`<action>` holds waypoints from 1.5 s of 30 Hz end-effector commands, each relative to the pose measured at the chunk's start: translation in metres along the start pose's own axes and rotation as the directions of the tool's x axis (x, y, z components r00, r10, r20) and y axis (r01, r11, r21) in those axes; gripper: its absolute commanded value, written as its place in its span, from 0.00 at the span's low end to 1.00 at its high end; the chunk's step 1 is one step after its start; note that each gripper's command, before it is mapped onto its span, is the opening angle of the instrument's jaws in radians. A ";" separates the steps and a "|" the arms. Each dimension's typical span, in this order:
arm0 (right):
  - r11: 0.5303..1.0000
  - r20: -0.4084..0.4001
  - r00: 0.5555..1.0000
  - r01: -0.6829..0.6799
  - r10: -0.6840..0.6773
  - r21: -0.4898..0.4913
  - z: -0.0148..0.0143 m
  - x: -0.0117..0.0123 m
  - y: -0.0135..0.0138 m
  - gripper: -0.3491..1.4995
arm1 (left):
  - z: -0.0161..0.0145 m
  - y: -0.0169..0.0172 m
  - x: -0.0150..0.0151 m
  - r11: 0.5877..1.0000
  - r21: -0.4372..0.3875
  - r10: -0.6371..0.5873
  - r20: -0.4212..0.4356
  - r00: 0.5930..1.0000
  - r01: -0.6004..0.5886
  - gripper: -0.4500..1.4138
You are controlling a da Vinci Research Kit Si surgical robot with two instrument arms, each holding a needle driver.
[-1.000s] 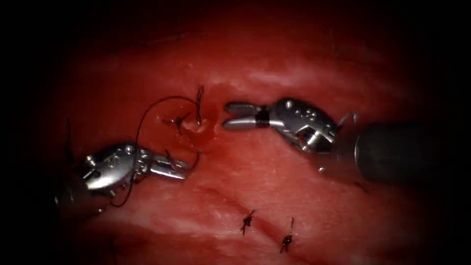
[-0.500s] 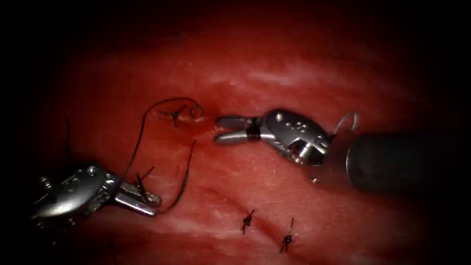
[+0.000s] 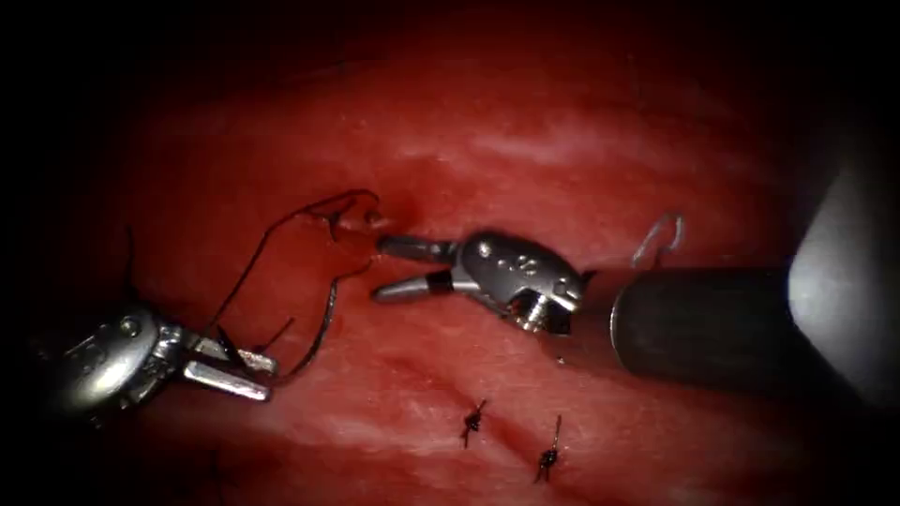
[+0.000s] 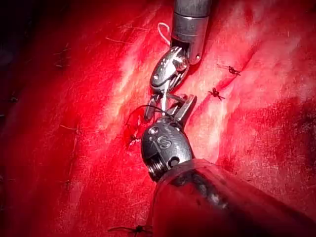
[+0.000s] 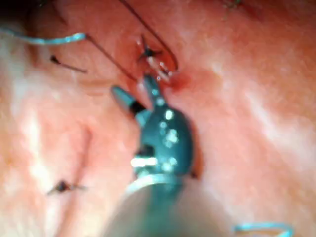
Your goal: Wound Closure
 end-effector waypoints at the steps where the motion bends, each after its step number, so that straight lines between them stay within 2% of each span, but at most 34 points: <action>1: 1.000 0.013 1.000 0.003 -0.003 0.003 0.0013 -0.0014 -0.0001 0.44 | 0.0007 -0.0002 -0.0005 1.000 -0.001 -0.002 0.000 1.000 0.002 0.00; 2: 1.000 0.019 1.000 0.005 -0.005 0.004 0.0015 -0.0017 -0.0001 0.41 | 0.0007 -0.0002 -0.0004 1.000 0.000 0.004 -0.001 1.000 -0.004 0.00; 8: 1.000 0.034 0.999 0.012 -0.012 -0.008 0.0024 -0.0029 0.0010 0.41 | 0.0008 0.0003 0.0001 1.000 0.007 0.007 0.001 1.000 -0.007 0.00; 12: 1.000 0.078 0.997 0.025 -0.024 -0.016 0.0034 -0.0040 0.0017 0.41 | 0.0008 0.0010 0.0006 1.000 0.012 0.010 0.002 1.000 -0.010 0.00; 15: 1.000 0.093 0.996 0.021 -0.019 -0.022 0.0041 -0.0049 0.0017 0.37 | 0.0008 0.0013 0.0010 1.000 0.015 0.020 0.003 1.000 -0.020 0.00; 19: 0.999 0.097 0.995 0.022 -0.017 -0.041 0.0038 -0.0048 0.0017 0.19 | 0.0006 0.0016 0.0016 0.999 0.015 0.040 0.002 0.999 -0.040 0.00; 21: 0.998 0.105 0.995 0.013 -0.006 -0.065 0.0033 -0.0044 0.0019 0.01 | 0.0005 0.0016 0.0018 0.999 0.020 0.050 0.004 0.999 -0.050 0.00; 24: 0.995 0.101 0.995 -0.008 0.017 -0.096 0.0022 -0.0037 0.0020 0.00 | 0.0004 0.0015 0.0019 0.998 0.027 0.054 0.003 0.999 -0.054 0.00; 31: 0.995 0.080 0.996 -0.021 0.028 -0.094 0.0011 -0.0028 0.0006 0.00 | -0.0001 0.0006 0.0014 0.995 0.061 0.075 0.017 0.997 -0.076 0.00; 35: 0.996 0.079 0.996 -0.027 0.034 -0.089 0.0009 -0.0022 -0.0007 0.00 | -0.0009 -0.0010 0.0006 0.990 0.109 0.085 0.038 0.996 -0.089 0.00; 45: 0.999 0.033 0.999 -0.039 0.040 -0.029 0.0006 0.0013 -0.0048 0.00 | -0.0035 -0.0057 -0.0025 0.965 0.239 0.086 0.105 0.991 -0.109 0.00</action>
